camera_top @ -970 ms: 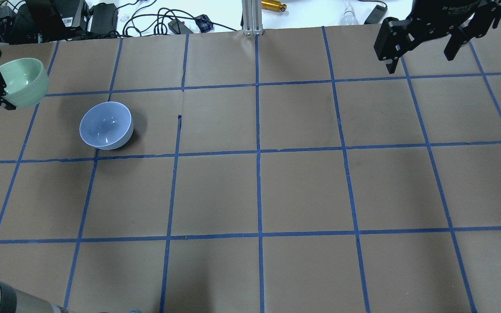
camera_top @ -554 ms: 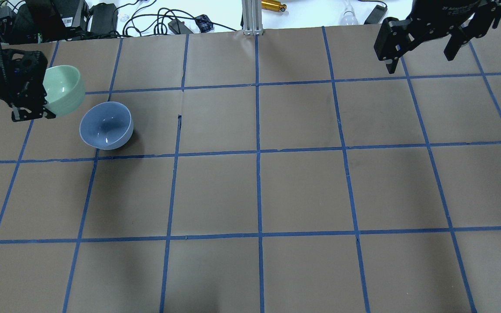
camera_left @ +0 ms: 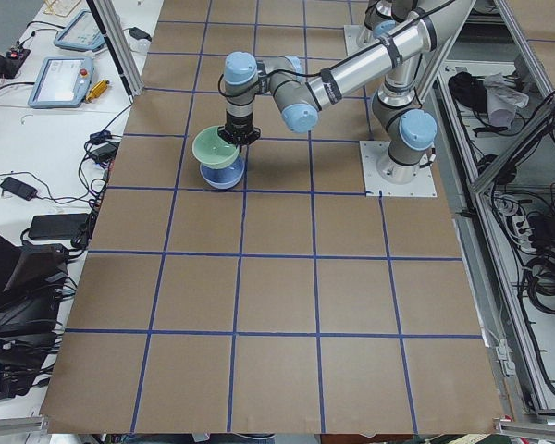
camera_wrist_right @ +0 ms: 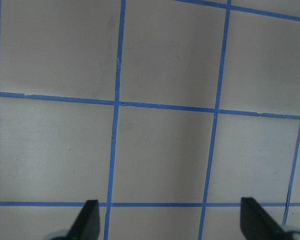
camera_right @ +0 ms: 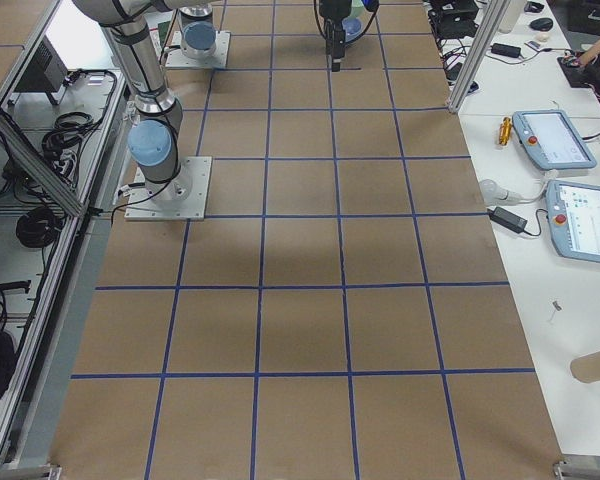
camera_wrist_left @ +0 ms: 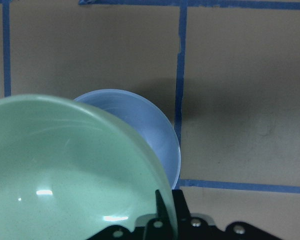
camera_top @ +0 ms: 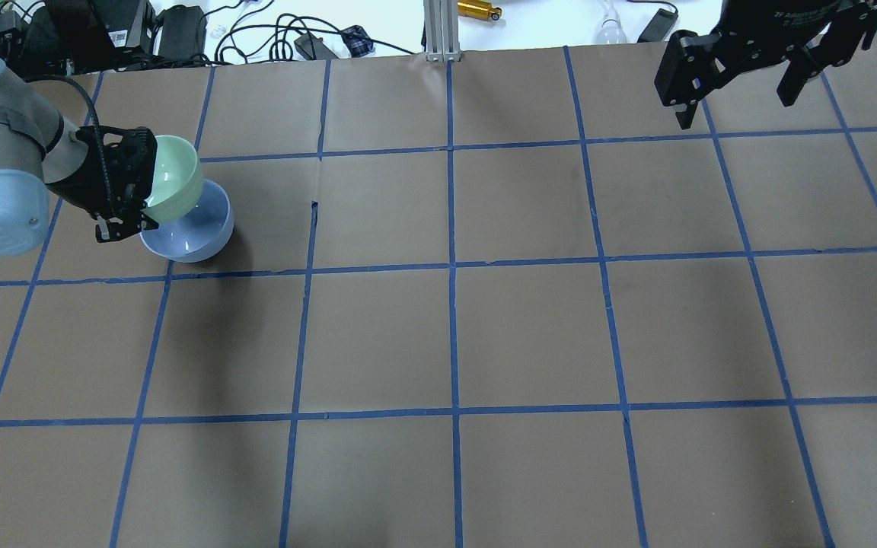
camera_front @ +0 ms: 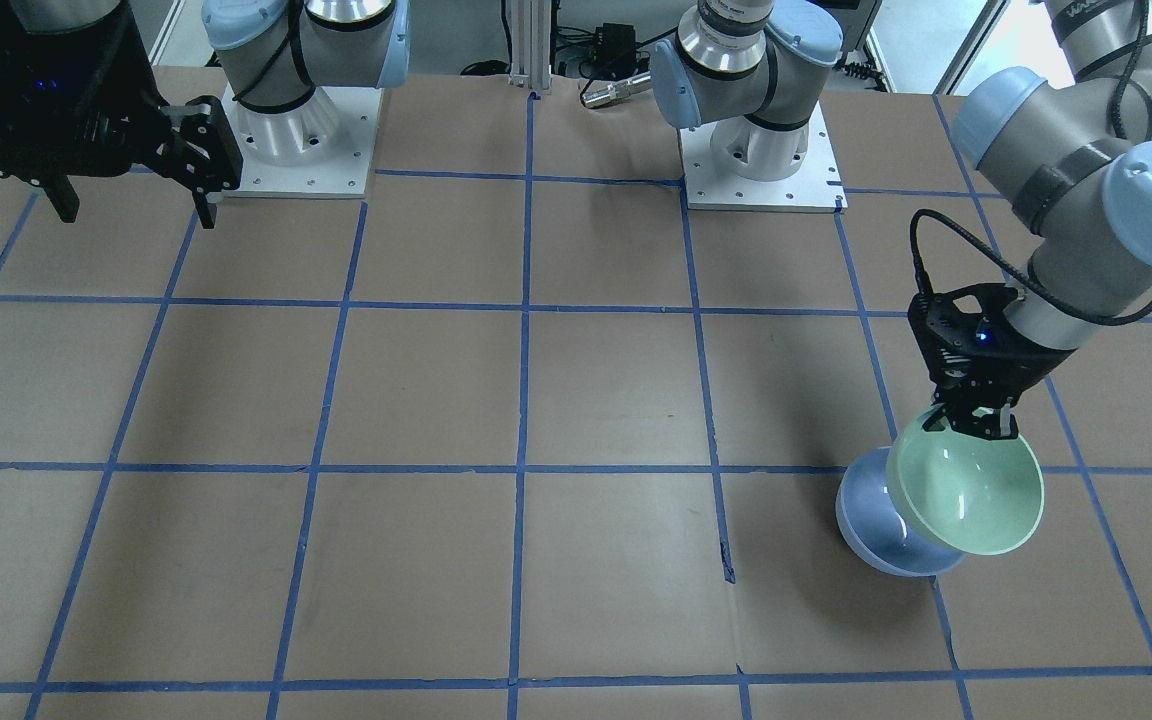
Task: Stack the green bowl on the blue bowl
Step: 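Lower the green bowl into the blue bowl and open the left gripper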
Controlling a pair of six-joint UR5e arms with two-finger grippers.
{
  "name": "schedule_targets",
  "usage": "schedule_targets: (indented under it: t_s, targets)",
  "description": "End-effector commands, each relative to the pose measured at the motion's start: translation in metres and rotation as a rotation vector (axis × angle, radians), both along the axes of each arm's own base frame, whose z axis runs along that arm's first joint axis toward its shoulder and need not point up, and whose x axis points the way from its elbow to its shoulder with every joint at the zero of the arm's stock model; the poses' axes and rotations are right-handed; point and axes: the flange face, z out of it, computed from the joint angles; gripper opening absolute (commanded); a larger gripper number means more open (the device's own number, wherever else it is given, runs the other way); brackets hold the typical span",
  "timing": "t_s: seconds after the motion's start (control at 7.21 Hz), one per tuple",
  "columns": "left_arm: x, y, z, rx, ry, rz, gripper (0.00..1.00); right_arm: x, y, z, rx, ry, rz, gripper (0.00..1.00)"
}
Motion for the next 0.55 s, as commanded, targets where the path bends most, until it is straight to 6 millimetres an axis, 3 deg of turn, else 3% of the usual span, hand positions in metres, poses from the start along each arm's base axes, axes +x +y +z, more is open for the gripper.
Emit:
schedule_targets:
  t_s: [0.0,0.14,0.28,0.42]
  targets:
    - [-0.0005,-0.0006,-0.0152,0.01,0.003,0.003,0.0,0.0,0.0,0.0,0.0,0.0,0.0,1.0]
    - [0.0006,-0.0011,-0.0176,0.014,0.005,0.005,0.07,0.0,0.0,0.0,0.0,0.0,0.0,1.0]
    - [0.0004,-0.0016,-0.0193,0.016,0.009,0.005,0.47,0.0,0.0,0.0,0.0,0.0,0.0,1.0]
    - [-0.0001,0.0,-0.0224,0.033,0.016,0.015,0.99,0.0,0.0,0.0,0.0,0.0,0.0,1.0]
